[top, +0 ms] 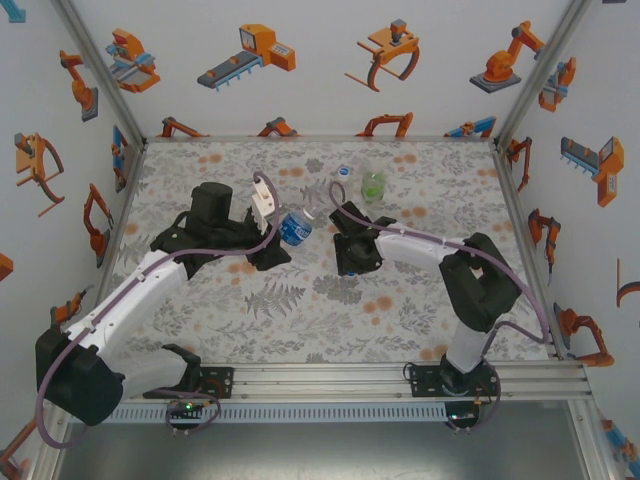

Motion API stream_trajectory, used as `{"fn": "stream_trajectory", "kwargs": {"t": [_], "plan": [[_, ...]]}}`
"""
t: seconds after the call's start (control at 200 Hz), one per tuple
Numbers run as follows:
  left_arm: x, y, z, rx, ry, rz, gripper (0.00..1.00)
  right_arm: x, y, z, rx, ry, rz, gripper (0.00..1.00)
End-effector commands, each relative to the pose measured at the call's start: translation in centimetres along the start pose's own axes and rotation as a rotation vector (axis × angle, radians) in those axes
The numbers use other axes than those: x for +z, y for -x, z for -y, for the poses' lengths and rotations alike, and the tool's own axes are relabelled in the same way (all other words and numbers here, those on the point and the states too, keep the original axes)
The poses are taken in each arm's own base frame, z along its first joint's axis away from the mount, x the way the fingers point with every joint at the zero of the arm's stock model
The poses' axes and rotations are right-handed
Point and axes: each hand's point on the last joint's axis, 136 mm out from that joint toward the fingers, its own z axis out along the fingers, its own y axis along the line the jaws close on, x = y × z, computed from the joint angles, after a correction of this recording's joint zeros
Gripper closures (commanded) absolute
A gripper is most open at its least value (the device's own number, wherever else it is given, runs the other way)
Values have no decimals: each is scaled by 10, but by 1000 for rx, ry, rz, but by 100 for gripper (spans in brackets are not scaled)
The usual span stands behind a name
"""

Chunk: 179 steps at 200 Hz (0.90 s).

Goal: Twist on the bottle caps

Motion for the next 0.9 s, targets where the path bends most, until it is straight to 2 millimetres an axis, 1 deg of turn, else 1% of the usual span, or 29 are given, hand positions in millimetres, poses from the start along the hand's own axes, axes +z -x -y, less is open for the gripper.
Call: {"fn": "stream_trajectory", "kwargs": {"t": [0.0,0.2,0.676,0.891], "plan": [[-5,13,4,18,-9,20,72,-1,5,-3,-20,-18,9,56],[-6,14,5,20,-9,22,72,0,7,-5,-27,-19,10,60],[-6,14,5,23,-4,19,72,4,6,-2,-39,-34,15,60],[-6,13,4,24,-1,15,72,2,7,-4,-41,-23,17,67]]}}
